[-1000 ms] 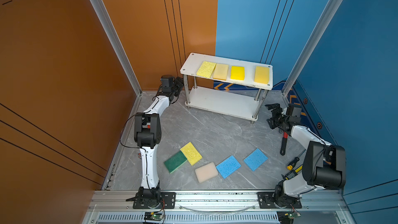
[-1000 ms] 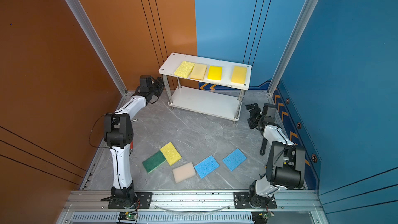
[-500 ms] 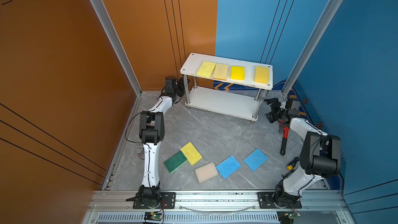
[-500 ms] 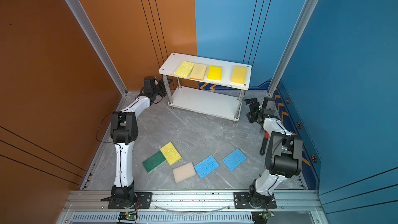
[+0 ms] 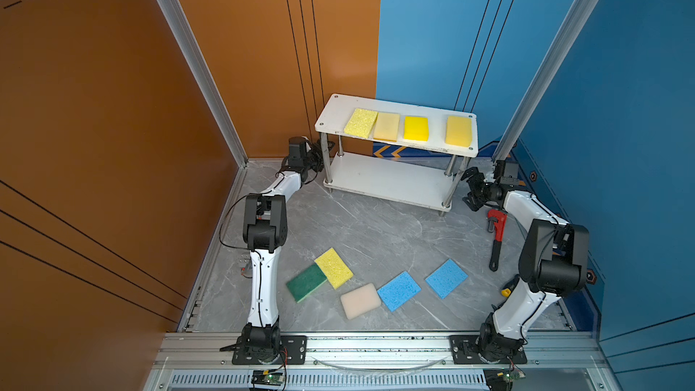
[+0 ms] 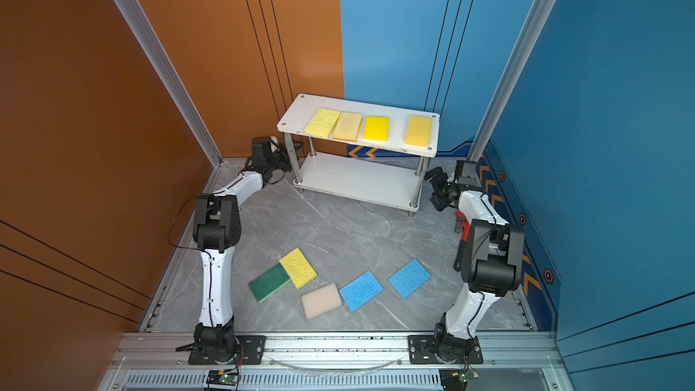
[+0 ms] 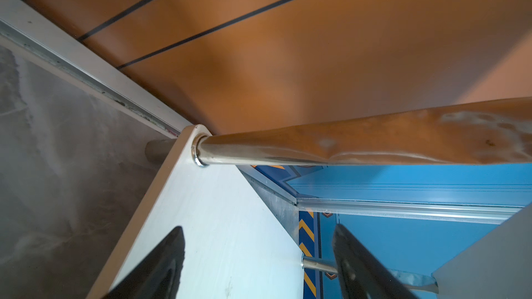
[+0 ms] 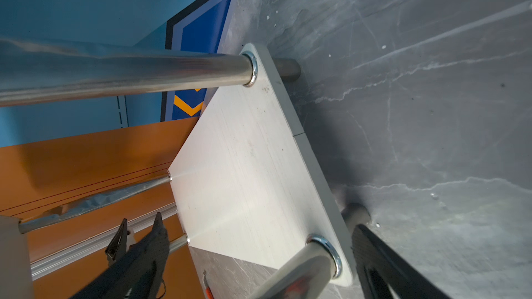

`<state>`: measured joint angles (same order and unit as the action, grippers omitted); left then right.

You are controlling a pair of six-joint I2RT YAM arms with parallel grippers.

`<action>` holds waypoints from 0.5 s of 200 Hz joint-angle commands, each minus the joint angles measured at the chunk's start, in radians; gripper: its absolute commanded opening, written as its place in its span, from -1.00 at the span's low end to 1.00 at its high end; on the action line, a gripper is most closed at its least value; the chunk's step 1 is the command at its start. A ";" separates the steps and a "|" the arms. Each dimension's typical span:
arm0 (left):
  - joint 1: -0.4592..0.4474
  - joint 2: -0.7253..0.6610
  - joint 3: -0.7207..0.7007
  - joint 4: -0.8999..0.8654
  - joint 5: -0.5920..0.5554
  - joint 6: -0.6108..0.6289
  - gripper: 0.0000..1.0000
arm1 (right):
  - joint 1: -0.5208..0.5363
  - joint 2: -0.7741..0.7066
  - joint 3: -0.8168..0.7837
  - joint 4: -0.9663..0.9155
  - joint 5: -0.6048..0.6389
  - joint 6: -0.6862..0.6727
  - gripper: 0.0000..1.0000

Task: Arrange cleaning sponges on a shelf
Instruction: Rotate the shelf at the top-center of the table.

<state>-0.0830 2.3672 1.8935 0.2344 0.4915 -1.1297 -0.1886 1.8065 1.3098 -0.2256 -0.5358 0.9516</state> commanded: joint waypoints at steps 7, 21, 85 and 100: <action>-0.031 -0.074 -0.064 0.000 0.088 0.063 0.62 | 0.029 0.023 0.050 -0.094 0.014 -0.070 1.00; -0.031 -0.095 -0.096 0.008 0.097 0.070 0.62 | 0.044 0.026 0.057 -0.107 0.018 -0.079 1.00; -0.038 -0.216 -0.244 0.035 0.121 0.095 0.61 | 0.093 0.019 0.044 -0.124 0.030 -0.091 1.00; -0.037 -0.265 -0.302 0.035 0.117 0.104 0.61 | 0.097 0.004 0.031 -0.126 0.030 -0.091 1.00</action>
<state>-0.0803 2.1956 1.6642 0.2584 0.5327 -1.0843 -0.1410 1.8206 1.3495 -0.3077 -0.4927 0.8955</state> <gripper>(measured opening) 0.804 0.998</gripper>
